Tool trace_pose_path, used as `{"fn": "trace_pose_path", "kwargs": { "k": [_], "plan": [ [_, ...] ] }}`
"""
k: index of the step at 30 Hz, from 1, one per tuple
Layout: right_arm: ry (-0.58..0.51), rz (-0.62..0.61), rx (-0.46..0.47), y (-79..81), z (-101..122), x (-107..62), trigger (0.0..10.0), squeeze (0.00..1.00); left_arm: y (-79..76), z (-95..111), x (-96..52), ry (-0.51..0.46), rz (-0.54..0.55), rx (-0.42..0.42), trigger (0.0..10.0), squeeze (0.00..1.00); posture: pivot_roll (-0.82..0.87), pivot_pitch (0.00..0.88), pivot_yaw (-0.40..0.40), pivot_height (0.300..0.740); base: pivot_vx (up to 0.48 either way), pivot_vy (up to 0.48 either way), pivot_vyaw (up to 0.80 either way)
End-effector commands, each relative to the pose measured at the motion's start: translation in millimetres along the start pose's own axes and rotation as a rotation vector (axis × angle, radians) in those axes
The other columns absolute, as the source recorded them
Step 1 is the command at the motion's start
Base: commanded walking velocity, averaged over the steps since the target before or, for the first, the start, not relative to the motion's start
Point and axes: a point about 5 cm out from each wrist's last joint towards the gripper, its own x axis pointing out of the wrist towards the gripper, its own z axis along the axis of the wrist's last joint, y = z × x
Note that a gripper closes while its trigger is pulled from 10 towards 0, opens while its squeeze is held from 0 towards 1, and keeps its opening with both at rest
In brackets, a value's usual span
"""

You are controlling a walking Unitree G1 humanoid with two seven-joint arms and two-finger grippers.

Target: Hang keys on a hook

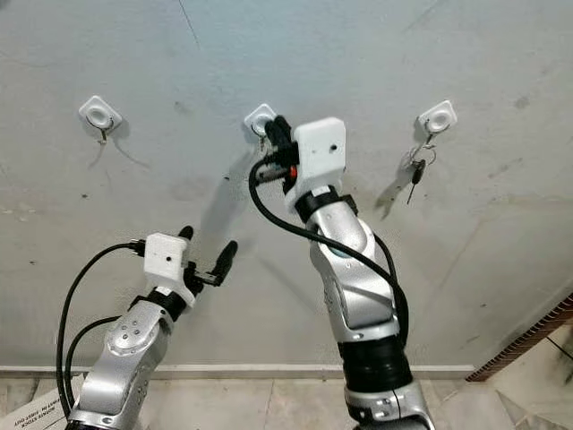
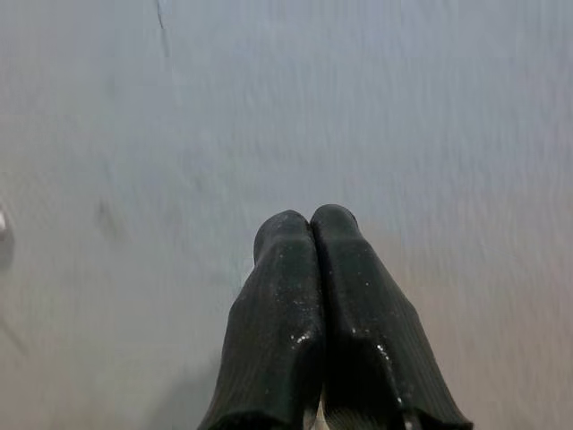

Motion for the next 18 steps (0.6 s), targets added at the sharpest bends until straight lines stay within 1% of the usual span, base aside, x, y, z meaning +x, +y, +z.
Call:
{"fn": "trace_pose_path", "kwargs": {
  "k": [1,4,10,13,18],
  "plan": [
    [-0.019,-0.002,-0.007,0.7,4,4.9,10.0,0.00,-0.5,5,-0.1,-0.022,-0.006,0.023,10.0,0.00,0.06,0.000,-0.002,0.740,0.000,0.000,0.00],
    [-0.029,0.007,-0.003,2.1,6,9.0,10.0,0.00,-3.0,7,0.5,-0.036,-0.020,0.027,10.0,0.00,0.06,0.000,-0.005,0.740,0.000,0.000,0.00],
    [-0.041,0.016,0.003,5.6,8,12.9,10.0,0.00,-2.8,7,0.5,-0.034,-0.018,0.029,10.0,0.00,0.07,0.000,-0.007,0.740,0.000,0.000,0.00],
    [-0.049,0.019,0.030,13.1,7,18.4,10.0,0.00,-3.2,6,0.6,-0.031,-0.017,0.031,10.0,0.00,0.08,0.000,-0.012,0.740,0.000,0.000,0.00],
    [-0.056,0.033,0.048,25.5,3,24.1,10.0,0.00,-2.2,6,-0.9,-0.025,-0.009,0.039,10.0,0.00,0.10,0.000,-0.017,0.740,0.000,0.000,0.00]
  ]
}}
